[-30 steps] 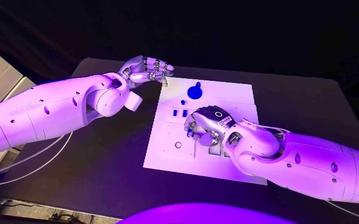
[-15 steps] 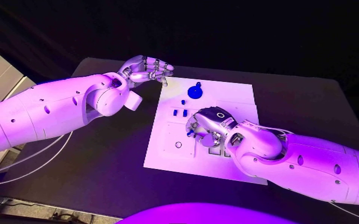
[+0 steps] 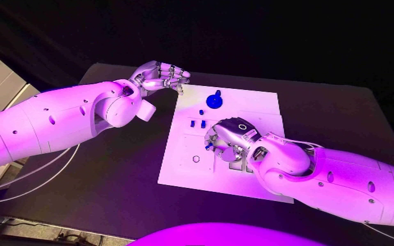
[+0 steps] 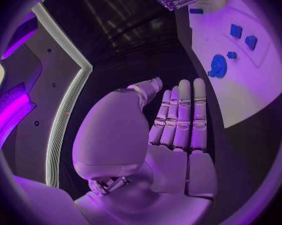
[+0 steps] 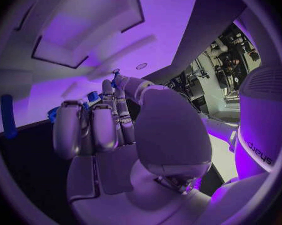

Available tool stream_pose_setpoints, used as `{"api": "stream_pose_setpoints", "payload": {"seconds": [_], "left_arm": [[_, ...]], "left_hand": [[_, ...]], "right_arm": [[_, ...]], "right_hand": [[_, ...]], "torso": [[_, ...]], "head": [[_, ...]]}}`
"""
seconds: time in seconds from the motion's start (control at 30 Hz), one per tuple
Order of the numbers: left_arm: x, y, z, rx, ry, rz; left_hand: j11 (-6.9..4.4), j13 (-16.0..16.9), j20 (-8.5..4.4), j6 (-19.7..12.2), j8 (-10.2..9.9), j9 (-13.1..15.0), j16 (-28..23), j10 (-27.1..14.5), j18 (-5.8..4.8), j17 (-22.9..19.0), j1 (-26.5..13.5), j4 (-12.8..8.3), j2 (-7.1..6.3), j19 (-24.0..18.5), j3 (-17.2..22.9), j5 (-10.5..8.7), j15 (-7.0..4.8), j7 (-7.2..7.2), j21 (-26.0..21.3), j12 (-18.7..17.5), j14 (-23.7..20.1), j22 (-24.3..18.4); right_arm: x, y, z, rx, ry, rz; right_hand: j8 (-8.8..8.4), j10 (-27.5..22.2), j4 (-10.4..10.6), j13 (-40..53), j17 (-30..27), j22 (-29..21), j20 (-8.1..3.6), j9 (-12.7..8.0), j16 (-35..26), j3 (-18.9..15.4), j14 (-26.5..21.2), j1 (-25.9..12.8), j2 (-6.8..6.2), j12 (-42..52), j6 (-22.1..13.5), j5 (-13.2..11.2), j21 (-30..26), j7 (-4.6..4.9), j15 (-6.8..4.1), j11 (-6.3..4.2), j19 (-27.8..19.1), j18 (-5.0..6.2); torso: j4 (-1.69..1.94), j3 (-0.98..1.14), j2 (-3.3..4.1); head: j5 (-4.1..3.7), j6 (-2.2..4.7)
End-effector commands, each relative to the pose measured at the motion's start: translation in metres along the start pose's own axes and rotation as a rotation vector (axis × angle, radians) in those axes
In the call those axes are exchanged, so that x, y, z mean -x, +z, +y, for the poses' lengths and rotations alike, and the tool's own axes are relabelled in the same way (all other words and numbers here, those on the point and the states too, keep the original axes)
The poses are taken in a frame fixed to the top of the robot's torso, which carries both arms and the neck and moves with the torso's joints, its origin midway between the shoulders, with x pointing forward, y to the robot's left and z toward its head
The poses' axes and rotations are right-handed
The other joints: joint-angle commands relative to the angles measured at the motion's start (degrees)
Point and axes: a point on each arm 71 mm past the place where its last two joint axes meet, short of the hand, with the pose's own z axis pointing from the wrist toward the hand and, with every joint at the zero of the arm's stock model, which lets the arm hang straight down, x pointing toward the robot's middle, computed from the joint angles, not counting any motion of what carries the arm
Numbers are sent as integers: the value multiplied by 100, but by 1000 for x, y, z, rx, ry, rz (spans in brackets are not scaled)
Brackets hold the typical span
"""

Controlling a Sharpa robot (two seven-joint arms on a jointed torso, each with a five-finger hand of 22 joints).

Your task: Assemble the parts on the task board

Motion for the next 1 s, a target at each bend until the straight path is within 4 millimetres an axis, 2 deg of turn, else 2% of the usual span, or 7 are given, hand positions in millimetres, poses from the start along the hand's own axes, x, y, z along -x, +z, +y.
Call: {"api": "stream_pose_setpoints", "payload": {"seconds": [0.03,0.5,1.0], "left_arm": [[-1,1,-1,-3,-5,4],[-1,0,0,1,-5,4],[-1,0,0,1,-6,6]], "left_hand": [[-5,-8,0,-51,-15,-6,-18,-46,62,-8,36,15,10,27,-32,-22,1,-4,-24,-9,24,-9],[-3,-10,2,-49,-13,-5,-21,-55,62,-10,35,19,11,27,-38,-23,3,-4,-29,-8,23,-11],[-3,-11,2,-49,-13,-5,-22,-57,62,-10,34,21,11,26,-39,-23,3,-4,-31,-7,22,-12]], "right_arm": [[0,-2,0,-2,-11,-8],[2,-7,-1,-17,-19,-8],[-1,-4,2,-17,-23,18]], "right_hand": [[35,292,-28,9,-6,395,-14,10,24,-7,172,8,6,27,-25,15,-38,-1,-38,-247,1,-71],[40,295,-35,12,12,416,-15,18,38,-6,175,6,5,25,-26,21,-8,-1,-39,-248,14,-78],[43,297,-35,13,5,414,-15,20,35,-7,174,2,5,24,-26,21,-13,-1,-39,-248,12,-76]], "torso": [[-6,-2,-1],[-5,-5,1],[5,-13,3]], "head": [[0,6],[4,-4],[0,-26]]}}
